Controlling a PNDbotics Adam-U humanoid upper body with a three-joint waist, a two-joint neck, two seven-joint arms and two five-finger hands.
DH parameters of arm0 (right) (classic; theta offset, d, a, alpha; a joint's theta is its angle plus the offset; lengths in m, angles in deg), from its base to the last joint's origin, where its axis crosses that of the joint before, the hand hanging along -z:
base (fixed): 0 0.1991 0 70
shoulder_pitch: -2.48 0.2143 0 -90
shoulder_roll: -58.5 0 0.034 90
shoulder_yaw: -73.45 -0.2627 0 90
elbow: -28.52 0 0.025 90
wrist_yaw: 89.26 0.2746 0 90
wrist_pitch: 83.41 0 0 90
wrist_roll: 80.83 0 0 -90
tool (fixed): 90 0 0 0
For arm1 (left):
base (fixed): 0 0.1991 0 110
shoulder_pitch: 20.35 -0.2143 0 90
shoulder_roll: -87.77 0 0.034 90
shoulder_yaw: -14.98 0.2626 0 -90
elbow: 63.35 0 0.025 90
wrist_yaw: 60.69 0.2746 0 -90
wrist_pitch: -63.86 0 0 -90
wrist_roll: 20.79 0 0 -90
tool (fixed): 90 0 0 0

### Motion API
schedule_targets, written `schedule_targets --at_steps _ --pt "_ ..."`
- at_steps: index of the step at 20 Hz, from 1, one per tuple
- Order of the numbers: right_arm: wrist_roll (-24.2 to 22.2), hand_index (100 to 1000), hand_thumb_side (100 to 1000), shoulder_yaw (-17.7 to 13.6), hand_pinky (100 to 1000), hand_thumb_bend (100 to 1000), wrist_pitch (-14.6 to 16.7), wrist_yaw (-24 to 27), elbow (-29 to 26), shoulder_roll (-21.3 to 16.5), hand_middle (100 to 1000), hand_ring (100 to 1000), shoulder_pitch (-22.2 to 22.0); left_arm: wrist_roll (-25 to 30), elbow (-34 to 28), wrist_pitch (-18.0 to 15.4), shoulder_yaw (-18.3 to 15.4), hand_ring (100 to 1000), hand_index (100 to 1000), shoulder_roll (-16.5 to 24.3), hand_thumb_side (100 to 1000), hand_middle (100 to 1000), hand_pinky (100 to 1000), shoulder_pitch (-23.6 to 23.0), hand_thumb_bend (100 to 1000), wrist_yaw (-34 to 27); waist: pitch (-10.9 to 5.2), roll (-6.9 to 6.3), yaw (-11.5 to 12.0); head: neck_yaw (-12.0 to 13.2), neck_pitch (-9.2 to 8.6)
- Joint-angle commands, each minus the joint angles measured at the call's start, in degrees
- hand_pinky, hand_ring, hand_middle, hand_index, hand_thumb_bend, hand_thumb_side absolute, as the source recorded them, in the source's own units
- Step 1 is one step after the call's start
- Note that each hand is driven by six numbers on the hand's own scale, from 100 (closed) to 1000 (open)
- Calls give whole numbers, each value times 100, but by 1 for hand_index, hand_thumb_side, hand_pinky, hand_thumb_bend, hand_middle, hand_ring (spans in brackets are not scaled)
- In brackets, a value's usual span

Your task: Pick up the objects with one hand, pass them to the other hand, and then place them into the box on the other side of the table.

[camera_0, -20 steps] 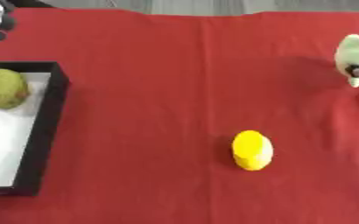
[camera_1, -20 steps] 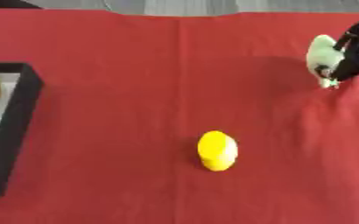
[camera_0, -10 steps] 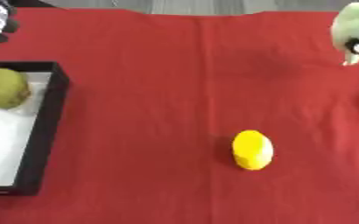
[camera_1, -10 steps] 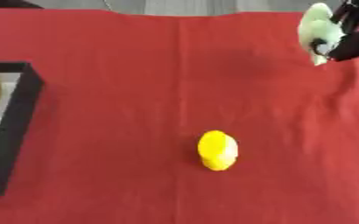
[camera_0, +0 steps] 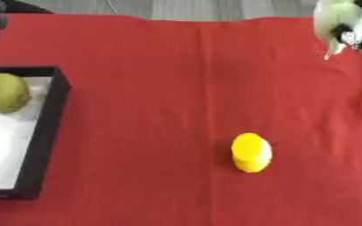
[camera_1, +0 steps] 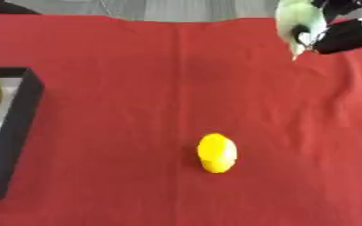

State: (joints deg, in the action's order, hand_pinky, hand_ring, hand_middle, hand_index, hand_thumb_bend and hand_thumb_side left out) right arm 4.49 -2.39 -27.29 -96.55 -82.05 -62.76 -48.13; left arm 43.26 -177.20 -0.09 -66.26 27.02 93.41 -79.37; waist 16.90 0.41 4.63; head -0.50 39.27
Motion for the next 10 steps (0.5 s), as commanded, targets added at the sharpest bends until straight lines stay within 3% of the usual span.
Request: schedule_targets --at_steps 1,10 --pt "87 370 100 5 778 182 60 -79 -341 159 420 584 156 -23 -74 -14 -128 736 714 317 635 586 808 54 100 -32 -242 -101 -20 37 27" --pt "192 366 100 291 774 126 414 -487 -402 905 418 584 299 139 -74 -29 -127 737 718 596 605 590 805 199 100 26 -263 -169 -68 75 56"
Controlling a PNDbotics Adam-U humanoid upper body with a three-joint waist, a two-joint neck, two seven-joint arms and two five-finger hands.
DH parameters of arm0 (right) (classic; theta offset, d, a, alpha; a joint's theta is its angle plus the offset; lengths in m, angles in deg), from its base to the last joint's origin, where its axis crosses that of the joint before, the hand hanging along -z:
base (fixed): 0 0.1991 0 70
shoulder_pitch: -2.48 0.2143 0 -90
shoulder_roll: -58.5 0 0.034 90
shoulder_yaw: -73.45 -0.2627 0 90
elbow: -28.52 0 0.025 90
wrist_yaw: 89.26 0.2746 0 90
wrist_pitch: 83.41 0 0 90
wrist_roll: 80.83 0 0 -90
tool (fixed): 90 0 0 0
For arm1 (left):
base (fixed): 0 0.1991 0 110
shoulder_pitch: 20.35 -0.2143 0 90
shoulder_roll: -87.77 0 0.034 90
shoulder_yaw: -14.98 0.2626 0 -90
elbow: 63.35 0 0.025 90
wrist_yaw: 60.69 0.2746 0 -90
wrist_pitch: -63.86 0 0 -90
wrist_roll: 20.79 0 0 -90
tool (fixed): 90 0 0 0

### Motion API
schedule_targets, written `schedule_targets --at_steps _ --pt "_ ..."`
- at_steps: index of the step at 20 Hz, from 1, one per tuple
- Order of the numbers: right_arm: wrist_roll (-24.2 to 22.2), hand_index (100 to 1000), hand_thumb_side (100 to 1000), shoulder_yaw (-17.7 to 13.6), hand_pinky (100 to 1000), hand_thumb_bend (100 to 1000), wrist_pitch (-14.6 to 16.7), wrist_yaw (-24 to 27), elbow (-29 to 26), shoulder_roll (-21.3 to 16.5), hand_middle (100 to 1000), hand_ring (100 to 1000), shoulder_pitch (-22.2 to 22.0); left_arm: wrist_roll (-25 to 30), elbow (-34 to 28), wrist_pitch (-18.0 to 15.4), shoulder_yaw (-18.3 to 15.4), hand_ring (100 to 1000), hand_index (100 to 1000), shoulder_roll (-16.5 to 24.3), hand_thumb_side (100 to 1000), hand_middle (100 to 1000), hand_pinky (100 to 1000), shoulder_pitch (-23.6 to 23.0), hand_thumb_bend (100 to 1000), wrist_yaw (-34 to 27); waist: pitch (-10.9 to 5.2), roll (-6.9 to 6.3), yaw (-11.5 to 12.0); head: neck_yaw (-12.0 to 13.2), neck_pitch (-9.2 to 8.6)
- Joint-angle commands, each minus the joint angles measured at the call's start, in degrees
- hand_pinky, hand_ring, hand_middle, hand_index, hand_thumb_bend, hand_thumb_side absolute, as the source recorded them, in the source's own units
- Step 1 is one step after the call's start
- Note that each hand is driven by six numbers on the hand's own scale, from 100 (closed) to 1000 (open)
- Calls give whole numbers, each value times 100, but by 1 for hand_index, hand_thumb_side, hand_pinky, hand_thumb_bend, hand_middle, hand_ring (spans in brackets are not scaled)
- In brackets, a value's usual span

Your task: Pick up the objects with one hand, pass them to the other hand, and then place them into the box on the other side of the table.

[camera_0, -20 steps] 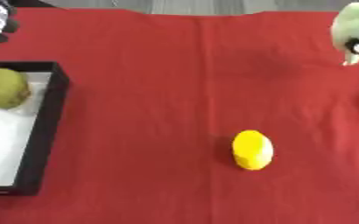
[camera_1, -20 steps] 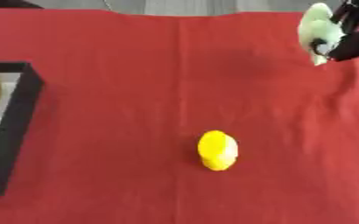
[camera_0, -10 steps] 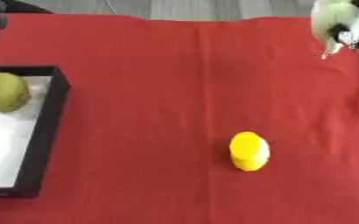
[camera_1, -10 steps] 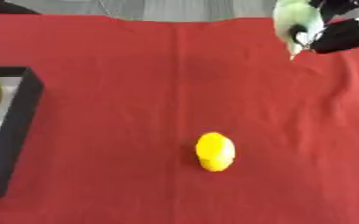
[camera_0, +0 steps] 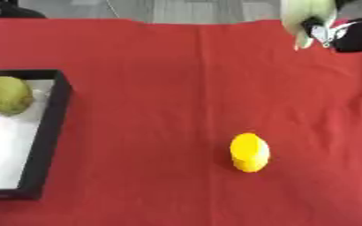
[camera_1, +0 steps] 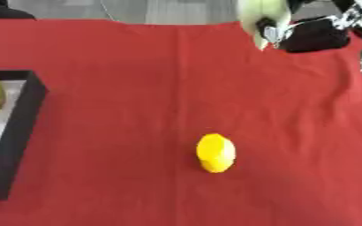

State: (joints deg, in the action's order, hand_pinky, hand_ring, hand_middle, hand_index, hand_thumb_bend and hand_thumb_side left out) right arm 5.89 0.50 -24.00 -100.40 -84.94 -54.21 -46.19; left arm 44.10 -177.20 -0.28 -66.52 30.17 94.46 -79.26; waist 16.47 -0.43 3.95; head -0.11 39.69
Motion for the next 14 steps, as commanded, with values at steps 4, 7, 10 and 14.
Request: schedule_targets --at_steps 4,7,10,14 --pt "161 364 100 118 772 100 183 -112 -112 305 418 585 131 192 -74 -50 -73 738 721 388 596 592 803 202 100 45 -222 -114 -13 84 -22" --pt "199 363 100 216 770 100 233 -65 -112 483 418 584 154 331 -74 -81 -34 739 722 444 590 595 802 276 100 92 -222 -137 -13 120 -79" --pt "185 361 100 345 769 100 272 0 -112 632 418 584 193 465 -74 -99 2 740 723 468 589 597 801 343 100 139 -221 -157 -6 147 -145" --pt "143 360 100 499 767 100 315 68 -112 820 418 583 265 614 -74 -93 48 741 726 518 588 599 800 395 100 167 -222 -179 20 191 -197"
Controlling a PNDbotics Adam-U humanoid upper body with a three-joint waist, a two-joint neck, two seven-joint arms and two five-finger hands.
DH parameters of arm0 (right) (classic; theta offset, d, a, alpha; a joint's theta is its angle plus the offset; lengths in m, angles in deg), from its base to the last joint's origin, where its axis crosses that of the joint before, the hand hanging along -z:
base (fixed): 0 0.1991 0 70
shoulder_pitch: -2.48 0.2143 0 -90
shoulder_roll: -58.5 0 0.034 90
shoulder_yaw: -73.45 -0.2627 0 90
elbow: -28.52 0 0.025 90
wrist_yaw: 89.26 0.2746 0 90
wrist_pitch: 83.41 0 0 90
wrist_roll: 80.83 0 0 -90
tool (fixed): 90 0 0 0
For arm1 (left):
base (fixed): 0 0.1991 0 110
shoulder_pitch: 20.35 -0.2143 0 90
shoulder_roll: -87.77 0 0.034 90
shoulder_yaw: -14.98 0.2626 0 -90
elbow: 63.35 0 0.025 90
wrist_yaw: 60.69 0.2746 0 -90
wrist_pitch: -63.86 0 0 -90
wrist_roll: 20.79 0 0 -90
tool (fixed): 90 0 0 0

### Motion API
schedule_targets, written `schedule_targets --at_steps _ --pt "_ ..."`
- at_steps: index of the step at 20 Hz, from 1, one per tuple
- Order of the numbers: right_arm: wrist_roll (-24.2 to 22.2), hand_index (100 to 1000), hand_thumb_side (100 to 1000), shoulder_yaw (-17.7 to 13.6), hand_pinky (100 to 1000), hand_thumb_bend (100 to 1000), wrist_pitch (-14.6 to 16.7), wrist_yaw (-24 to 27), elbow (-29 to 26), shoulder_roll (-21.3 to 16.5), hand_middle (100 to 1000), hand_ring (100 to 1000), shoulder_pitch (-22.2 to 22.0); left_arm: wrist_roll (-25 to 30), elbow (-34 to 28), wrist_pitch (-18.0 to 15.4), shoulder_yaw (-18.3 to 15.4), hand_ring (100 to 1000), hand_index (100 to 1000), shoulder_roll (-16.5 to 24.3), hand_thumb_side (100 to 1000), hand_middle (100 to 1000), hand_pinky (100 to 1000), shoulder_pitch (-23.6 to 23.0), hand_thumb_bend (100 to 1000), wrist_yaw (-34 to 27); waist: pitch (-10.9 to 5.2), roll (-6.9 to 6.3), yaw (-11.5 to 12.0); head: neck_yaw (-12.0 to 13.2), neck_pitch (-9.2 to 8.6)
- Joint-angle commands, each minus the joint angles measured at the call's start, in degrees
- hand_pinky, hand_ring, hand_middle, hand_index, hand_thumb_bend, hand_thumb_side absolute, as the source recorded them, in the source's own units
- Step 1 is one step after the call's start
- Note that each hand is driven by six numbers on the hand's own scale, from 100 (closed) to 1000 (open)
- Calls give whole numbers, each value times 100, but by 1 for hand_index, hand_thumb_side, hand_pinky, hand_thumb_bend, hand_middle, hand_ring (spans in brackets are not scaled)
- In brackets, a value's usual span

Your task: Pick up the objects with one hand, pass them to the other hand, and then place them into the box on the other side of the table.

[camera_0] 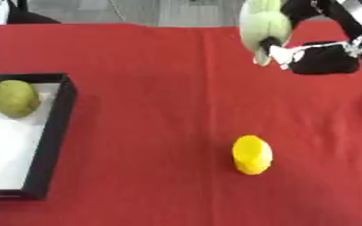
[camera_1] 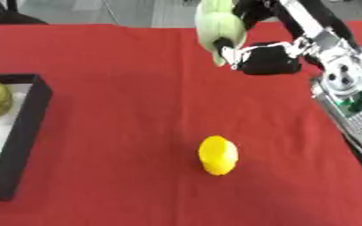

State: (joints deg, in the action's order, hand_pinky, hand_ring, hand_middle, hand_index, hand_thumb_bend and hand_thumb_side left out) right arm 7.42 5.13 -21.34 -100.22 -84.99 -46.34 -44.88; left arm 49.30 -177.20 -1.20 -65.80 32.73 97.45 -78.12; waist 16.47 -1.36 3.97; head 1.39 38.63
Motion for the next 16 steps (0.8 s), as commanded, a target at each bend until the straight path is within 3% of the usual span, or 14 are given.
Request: schedule_targets --at_steps 1,9,16 --pt "-21 360 100 72 767 100 59 64 -108 73 418 583 157 131 -74 3 -7 741 727 278 587 601 799 110 100 59 -223 -90 28 51 -99" --pt "-111 359 100 343 764 100 137 163 -108 381 419 583 280 743 -74 -60 274 745 744 484 570 627 794 323 100 308 -230 -103 96 140 -93" --pt "-278 358 100 576 766 100 202 132 -108 550 418 584 406 1698 -74 -189 733 759 774 578 557 681 789 657 100 780 -227 -127 110 178 -38"
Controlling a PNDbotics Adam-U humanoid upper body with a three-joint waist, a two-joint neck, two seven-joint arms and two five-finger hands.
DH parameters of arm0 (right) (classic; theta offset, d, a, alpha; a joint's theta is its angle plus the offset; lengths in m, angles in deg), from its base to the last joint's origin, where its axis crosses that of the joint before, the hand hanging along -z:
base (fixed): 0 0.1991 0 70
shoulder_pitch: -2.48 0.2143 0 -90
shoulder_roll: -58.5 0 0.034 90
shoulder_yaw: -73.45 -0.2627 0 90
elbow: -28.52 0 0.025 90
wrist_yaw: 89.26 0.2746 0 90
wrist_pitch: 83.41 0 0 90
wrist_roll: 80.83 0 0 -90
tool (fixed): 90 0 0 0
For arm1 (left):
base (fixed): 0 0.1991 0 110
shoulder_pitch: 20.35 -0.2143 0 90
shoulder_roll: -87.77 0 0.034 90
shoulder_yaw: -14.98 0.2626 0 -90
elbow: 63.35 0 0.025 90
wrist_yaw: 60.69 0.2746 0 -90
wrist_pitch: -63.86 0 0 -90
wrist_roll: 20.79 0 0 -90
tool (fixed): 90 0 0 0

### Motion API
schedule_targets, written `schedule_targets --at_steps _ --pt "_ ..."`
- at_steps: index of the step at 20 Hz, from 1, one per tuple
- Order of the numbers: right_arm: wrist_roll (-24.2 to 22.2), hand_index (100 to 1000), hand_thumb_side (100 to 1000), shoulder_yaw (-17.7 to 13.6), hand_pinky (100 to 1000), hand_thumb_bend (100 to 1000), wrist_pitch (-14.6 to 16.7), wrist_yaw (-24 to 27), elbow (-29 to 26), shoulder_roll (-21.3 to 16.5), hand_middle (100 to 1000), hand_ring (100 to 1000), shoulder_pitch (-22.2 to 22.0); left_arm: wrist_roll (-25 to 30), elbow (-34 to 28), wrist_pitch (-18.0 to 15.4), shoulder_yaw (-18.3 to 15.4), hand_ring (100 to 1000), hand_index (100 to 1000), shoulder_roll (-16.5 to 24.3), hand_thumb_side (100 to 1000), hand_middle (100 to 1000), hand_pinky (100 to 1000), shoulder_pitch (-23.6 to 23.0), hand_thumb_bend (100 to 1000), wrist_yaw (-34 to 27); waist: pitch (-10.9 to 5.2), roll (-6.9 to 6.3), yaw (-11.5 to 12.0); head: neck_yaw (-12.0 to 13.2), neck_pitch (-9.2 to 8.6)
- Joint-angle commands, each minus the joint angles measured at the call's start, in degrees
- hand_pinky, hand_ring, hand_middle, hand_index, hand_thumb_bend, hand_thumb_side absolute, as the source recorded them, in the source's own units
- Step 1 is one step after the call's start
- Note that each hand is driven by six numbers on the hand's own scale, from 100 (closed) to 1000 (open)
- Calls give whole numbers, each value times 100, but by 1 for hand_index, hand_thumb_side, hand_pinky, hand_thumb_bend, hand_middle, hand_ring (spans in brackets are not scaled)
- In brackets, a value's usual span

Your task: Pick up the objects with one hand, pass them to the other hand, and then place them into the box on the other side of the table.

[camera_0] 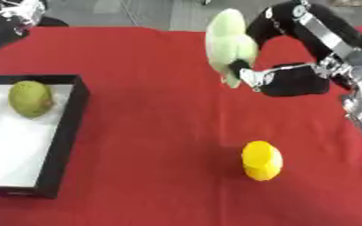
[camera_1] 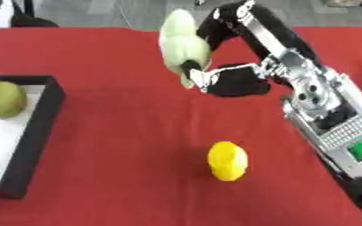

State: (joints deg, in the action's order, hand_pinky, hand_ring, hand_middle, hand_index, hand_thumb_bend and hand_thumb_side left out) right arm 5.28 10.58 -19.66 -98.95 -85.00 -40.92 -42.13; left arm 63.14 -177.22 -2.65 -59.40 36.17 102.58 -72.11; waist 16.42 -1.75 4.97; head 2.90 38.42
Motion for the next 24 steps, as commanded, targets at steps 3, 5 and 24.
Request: schedule_targets --at_steps 3,5,24 --pt "-162 359 100 135 767 100 67 -31 -107 57 417 584 185 780 -73 -124 357 772 791 221 553 714 792 313 100 420 -221 -99 9 48 12" --pt "-237 358 100 198 769 100 96 -75 -107 75 417 584 215 1091 -73 -202 527 781 802 197 520 729 794 425 100 596 -222 -101 8 55 27" --pt "-795 360 100 515 777 100 333 -242 -107 62 415 584 403 1801 -73 -932 1121 804 852 6 173 758 790 1114 105 1828 -243 -102 34 16 104"
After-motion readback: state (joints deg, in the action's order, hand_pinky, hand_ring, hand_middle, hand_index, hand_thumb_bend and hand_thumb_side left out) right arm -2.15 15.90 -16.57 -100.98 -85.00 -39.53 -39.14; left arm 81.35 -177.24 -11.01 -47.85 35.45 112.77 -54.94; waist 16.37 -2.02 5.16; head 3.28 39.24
